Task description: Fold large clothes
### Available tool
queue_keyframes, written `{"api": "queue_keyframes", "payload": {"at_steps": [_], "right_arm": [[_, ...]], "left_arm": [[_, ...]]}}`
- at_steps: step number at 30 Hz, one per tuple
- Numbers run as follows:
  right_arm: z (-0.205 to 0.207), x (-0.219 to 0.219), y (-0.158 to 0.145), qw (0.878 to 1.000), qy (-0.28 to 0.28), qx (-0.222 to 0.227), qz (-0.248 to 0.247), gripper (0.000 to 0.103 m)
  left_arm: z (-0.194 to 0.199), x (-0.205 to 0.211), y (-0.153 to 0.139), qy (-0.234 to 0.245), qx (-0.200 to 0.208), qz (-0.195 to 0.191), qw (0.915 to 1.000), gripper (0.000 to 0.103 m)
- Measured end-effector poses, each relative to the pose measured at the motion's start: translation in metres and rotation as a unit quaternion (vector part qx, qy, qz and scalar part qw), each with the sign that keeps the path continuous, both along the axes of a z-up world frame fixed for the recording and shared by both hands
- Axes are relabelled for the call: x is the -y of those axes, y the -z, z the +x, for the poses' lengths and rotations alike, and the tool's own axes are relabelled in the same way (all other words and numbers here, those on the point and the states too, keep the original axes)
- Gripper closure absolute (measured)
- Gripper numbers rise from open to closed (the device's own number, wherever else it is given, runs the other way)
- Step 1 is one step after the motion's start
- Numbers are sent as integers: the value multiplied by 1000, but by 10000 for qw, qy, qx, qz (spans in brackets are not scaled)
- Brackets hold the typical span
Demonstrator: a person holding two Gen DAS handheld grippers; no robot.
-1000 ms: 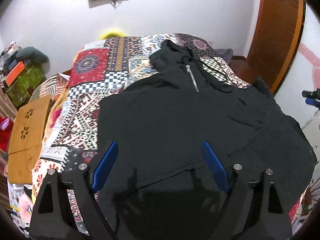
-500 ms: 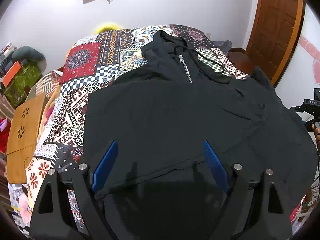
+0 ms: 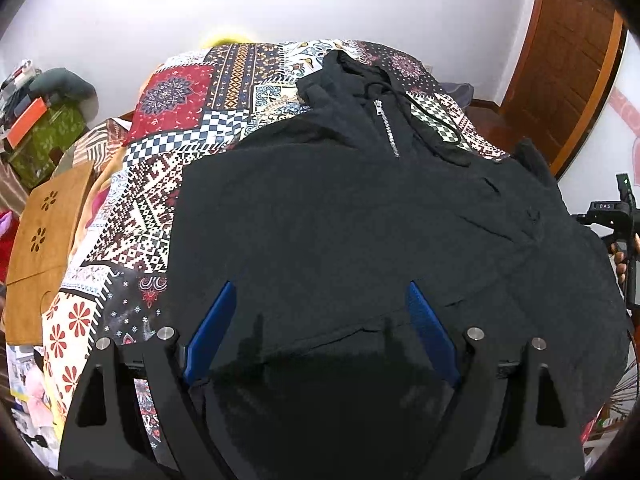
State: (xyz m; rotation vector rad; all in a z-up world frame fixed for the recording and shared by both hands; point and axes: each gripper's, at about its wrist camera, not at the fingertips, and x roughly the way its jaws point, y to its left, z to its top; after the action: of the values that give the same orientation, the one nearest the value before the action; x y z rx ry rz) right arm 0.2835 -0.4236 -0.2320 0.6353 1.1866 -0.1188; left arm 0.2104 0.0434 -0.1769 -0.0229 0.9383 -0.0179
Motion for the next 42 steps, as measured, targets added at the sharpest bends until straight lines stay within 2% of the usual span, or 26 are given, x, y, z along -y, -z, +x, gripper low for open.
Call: {"api": "queue_keyframes", "payload": {"at_steps": [4,9,14,17,22,26,29,33,36,38,42], "right_arm": [[-7,3,-30,9991,-50,397,-125,85],[-2,-16,-89,9934,-276,1070,-299,91],[-8,-79,-145,9767,-1036,1758,-664,92],[-11,-125,-163,9628,-1634,2000,-799,92],[-19,-192,-155,9388,-2618,1975,-1051,92],[-18,-231,-112,9270,-3236,1419,-1260,92],[-19,-237,-73,9283,-3420,879,-1160,88],[-21,-237,-55,9320,-3396,526,-1155,87],[-23,-228,-59,9363,-3393,398,-813,73],[-25,-229,-70,9393,-3344,493,-584,63],[-44,-218,-96,9400,-3300,786,-357,62]], "left_arm": [[-4,-7,-1,-61,24,56,10000,17],[-10,-14,-3,-46,93,82,9999,17],[-17,-22,-4,-68,140,43,9999,17],[-19,-28,-3,-98,119,34,9999,17],[-28,-40,-4,-162,161,-1,9997,17],[-32,-48,-2,-232,119,-46,9996,17],[-36,-52,1,-256,81,-35,9996,17],[-39,-54,4,-261,39,-25,9996,17],[-39,-53,7,-279,3,-19,9996,17],[-38,-53,8,-287,-6,-45,9996,17],[-35,-48,10,-253,-25,-80,9996,17]]}}
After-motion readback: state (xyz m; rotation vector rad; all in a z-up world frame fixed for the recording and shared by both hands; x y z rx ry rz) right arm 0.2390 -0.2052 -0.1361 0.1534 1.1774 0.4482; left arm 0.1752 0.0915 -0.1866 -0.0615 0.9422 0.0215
